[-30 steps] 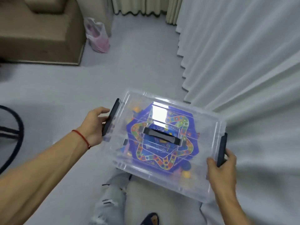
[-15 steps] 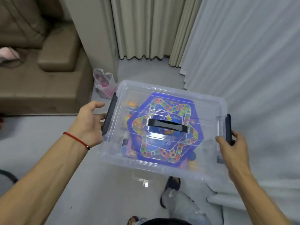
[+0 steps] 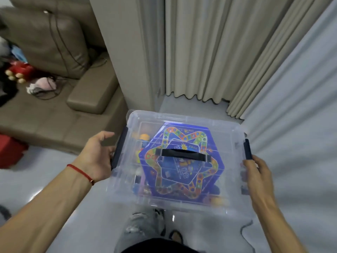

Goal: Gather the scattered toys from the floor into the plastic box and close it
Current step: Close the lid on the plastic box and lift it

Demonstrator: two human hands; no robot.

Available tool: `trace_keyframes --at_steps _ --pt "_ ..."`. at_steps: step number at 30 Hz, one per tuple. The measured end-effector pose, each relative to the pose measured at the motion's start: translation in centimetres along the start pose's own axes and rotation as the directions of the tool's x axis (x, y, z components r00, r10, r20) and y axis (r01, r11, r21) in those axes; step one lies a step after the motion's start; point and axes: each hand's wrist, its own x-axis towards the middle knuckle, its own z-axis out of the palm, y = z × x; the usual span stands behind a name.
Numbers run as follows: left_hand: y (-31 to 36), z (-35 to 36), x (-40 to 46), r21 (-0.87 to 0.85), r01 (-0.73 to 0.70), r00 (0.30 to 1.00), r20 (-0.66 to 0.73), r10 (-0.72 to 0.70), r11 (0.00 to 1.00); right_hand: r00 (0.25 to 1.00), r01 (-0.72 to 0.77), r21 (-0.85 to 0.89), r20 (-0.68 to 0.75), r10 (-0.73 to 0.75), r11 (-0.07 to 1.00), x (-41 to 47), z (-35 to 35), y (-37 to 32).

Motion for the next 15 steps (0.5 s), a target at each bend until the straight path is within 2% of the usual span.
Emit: trace_keyframes --at_steps 6,9,15 --pt "11.5 6.8 15.3 -0.043 -0.035 0.999 -0.012 0.035 0.998 0.998 0.056 -0.106 -0.01 -0.057 0.993 18.6 6.3 -8.7" --pt "18.0 11.5 22.6 0.022 -0.035 0.999 0.004 0.035 0.999 0.999 -0.013 -0.163 -0.048 0.005 0.987 27.3 9.6 -11.9" --pt "29.2 20.1 33.5 0.144 0.049 0.998 -0.047 -0.042 0.988 1.0 -0.02 -0.16 0.015 0.023 0.987 42.6 14.8 -18.6"
